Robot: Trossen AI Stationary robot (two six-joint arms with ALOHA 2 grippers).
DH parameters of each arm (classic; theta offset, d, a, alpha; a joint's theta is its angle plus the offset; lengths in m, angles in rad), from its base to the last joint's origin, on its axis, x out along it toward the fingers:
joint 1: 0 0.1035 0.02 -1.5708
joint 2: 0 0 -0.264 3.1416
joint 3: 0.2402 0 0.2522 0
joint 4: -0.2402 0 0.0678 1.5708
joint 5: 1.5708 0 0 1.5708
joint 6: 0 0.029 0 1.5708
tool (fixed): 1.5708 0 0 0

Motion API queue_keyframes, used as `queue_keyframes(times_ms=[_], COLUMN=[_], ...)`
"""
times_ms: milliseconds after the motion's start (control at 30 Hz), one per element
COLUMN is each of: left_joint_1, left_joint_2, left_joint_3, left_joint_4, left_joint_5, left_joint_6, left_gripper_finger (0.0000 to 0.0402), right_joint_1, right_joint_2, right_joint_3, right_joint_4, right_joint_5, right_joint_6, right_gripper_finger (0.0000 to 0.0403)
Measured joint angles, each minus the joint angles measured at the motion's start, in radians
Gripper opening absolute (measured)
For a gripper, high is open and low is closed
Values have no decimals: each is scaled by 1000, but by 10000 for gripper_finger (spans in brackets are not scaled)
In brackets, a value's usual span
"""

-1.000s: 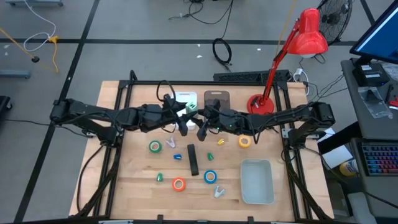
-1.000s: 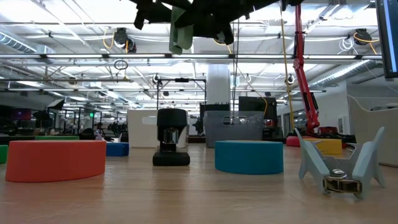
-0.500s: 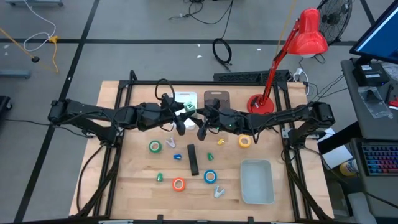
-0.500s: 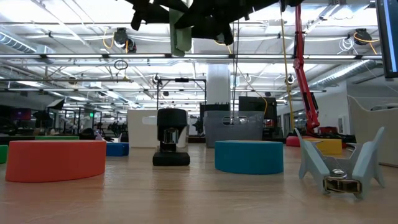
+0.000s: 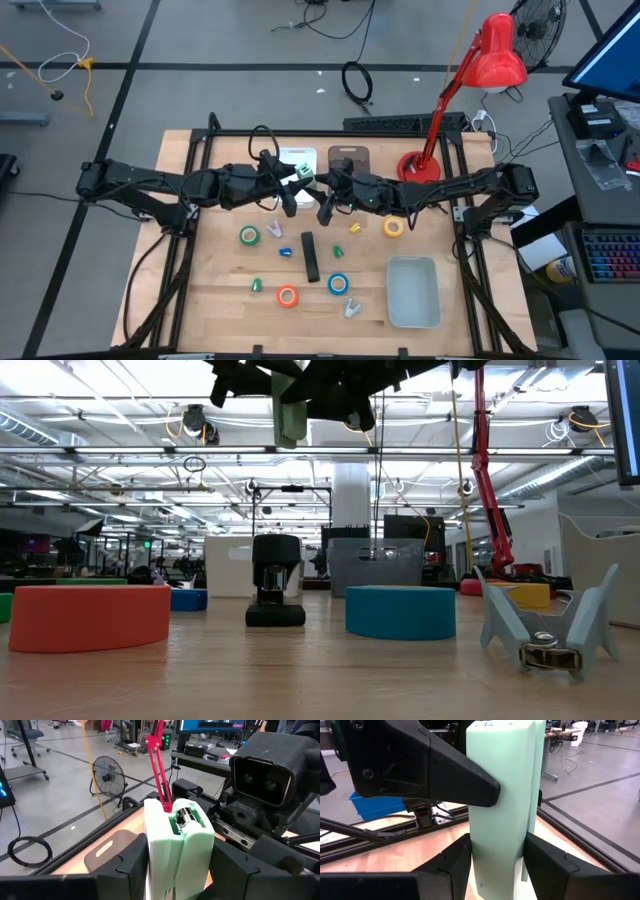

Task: Pick and place Stapler, Stapler remover, tape
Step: Put the light blue stapler into the white bin

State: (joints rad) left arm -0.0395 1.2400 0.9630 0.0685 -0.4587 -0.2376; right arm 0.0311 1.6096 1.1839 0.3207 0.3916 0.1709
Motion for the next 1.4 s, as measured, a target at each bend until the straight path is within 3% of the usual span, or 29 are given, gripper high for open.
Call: queue_keyframes(times_ms=[400,567,833,1067,1233,1400], left_joint_1=[0,4,68,235,385,495], left_joint_2=[0,-25,-63,-26,22,100], left_joint_3=[0,-2,-2,-4,-5,-3], left_joint_4=[-59,-158,-217,-324,-412,-386], left_joint_5=[-8,-79,-82,95,268,427], left_joint_6=[7,7,-9,-92,-244,-349], left_gripper_finger=[169,169,169,169,169,169], right_joint_1=[-8,-10,-12,-12,-12,-11], right_joint_2=[0,-14,-55,-68,-68,-68], right_joint_3=[0,0,0,0,-1,-1], right_joint_4=[-36,-100,-184,-279,-311,-311], right_joint_5=[-78,-89,-83,-83,-83,-84], right_joint_6=[-7,-8,-34,-15,-1,0], right_gripper_finger=[179,197,197,197,198,198])
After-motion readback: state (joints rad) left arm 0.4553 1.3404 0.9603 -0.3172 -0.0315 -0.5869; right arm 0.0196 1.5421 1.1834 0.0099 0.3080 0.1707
